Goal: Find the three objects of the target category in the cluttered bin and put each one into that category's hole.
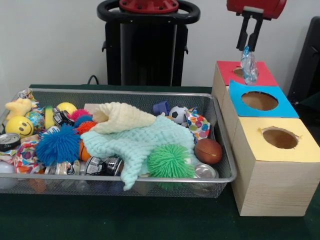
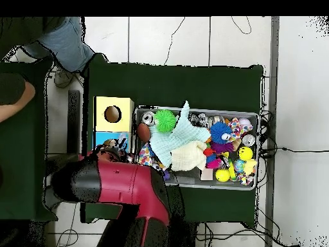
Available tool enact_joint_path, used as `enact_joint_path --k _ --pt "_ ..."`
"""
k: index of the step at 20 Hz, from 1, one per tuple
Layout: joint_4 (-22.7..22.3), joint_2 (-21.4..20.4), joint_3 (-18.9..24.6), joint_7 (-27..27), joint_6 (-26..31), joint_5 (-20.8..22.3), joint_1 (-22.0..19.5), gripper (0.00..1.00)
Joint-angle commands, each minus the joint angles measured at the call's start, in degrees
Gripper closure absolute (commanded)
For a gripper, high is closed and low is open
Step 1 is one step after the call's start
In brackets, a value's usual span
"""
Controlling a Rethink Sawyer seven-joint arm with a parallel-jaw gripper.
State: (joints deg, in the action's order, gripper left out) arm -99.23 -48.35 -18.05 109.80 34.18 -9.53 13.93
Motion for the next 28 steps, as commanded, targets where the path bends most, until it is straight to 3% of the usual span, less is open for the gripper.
enact_joint_path --k 1,11,28 --pt "4.34 4.95 -0.47 16.38 2.54 -2.22 -0.01 1.00" --pt "1.67 5.08 0.03 14.97 -0.75 -2.37 -0.37 1.00" --pt "-3.30 4.82 -1.93 19.05 -4.96 -4.23 5.16 1.00"
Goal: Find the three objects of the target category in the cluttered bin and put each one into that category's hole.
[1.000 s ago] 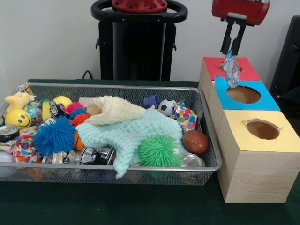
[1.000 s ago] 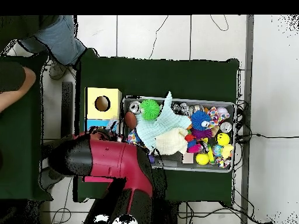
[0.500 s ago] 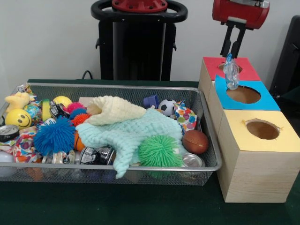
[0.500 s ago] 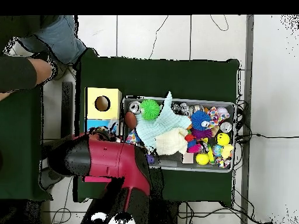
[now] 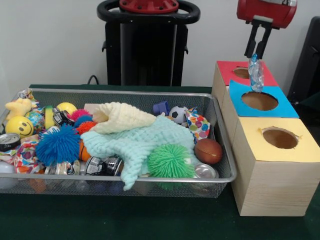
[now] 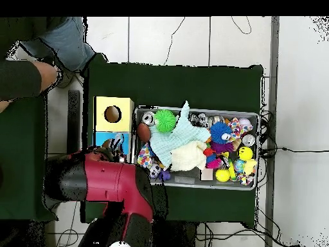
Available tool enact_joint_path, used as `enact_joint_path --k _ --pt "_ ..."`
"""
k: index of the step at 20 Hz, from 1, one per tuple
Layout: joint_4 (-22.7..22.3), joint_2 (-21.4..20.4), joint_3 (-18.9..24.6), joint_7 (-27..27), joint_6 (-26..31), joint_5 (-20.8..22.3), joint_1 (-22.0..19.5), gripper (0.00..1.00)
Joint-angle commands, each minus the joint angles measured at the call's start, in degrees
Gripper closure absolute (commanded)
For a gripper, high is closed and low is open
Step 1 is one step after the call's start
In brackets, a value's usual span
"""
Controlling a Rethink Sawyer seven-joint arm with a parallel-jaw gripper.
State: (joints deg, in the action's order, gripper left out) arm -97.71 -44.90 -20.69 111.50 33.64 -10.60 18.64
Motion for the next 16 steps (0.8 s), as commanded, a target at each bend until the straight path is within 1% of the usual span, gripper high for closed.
enact_joint_path --k 1,4,8,13,16 --pt "-5.15 1.41 0.85 17.25 -4.95 -3.25 0.39 1.00" --pt "-5.86 1.42 1.38 16.19 -6.09 -3.05 -0.45 1.00" --pt "-8.02 1.42 2.90 14.57 -9.47 -2.89 -2.24 1.00" --pt "-7.54 1.68 2.05 15.47 -8.75 -3.28 -0.97 1.00" --pt "-7.70 1.69 2.11 15.04 -8.87 -3.35 -1.05 1.00"
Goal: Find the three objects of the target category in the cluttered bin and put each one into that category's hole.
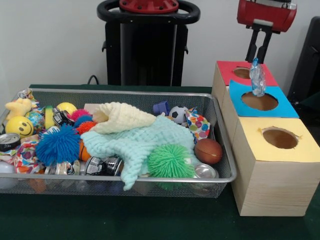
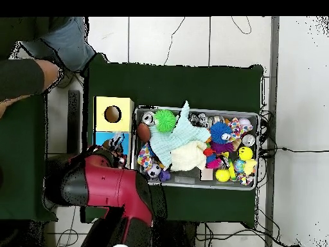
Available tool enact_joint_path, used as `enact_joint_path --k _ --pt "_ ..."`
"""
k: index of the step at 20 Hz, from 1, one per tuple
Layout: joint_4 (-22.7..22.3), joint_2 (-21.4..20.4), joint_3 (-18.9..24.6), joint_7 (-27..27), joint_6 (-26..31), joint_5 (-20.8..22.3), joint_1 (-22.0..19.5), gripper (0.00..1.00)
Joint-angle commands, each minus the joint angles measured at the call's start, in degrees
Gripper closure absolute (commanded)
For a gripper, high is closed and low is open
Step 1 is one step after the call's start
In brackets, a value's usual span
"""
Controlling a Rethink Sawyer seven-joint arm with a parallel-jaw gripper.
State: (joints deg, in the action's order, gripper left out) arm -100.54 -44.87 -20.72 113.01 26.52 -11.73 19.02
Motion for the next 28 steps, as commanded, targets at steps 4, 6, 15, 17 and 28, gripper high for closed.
enact_joint_path --k 4,6,15,17,28 --pt "-5.17 1.97 2.31 13.71 -2.53 -2.53 -1.37 1.00" --pt "-5.27 1.93 2.22 13.76 -2.64 -2.60 -1.30 1.00" --pt "-7.21 1.83 2.34 12.43 -5.41 -1.78 -2.73 1.00" --pt "-9.13 1.13 3.08 9.44 -7.21 -0.19 -5.51 1.00" --pt "-18.31 -8.90 4.43 11.40 -5.11 -0.61 -4.87 1.00"
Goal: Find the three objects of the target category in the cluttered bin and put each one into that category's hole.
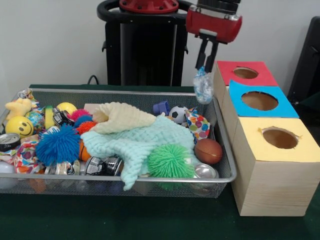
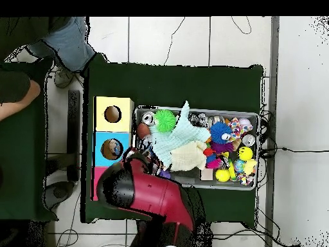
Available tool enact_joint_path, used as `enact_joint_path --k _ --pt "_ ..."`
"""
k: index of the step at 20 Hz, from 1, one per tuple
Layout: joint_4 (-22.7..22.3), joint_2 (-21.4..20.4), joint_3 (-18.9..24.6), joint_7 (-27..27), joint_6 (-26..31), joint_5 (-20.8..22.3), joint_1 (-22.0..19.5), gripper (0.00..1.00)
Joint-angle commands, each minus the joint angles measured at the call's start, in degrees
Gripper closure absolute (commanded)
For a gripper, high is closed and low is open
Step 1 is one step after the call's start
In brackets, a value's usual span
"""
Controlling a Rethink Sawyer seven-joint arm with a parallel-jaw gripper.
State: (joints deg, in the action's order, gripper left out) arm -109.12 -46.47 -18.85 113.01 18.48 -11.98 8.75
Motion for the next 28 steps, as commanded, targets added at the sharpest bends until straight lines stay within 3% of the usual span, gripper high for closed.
enact_joint_path --k 1,3,5,6,8,11,14,19,28 --pt "-10.29 -8.42 0.53 12.58 4.15 -0.09 7.31 1.00" --pt "-11.89 -9.04 1.18 9.49 2.42 1.05 4.93 1.00" --pt "-13.96 -7.04 6.56 4.26 -3.94 2.35 -2.59 1.00" --pt "-14.14 -3.78 10.03 2.52 -8.85 3.94 -7.38 1.00" --pt "-10.15 4.69 10.98 2.83 -16.73 8.05 -10.54 1.00" --pt "-4.22 13.28 8.42 4.76 -22.67 10.38 -10.08 1.00" --pt "-0.80 16.98 4.59 5.72 -23.00 9.59 -7.36 1.00" --pt "-0.23 16.60 4.08 5.60 -20.29 7.17 -6.31 1.00" --pt "-0.52 14.57 4.30 5.21 -17.24 6.89 -6.69 1.00"
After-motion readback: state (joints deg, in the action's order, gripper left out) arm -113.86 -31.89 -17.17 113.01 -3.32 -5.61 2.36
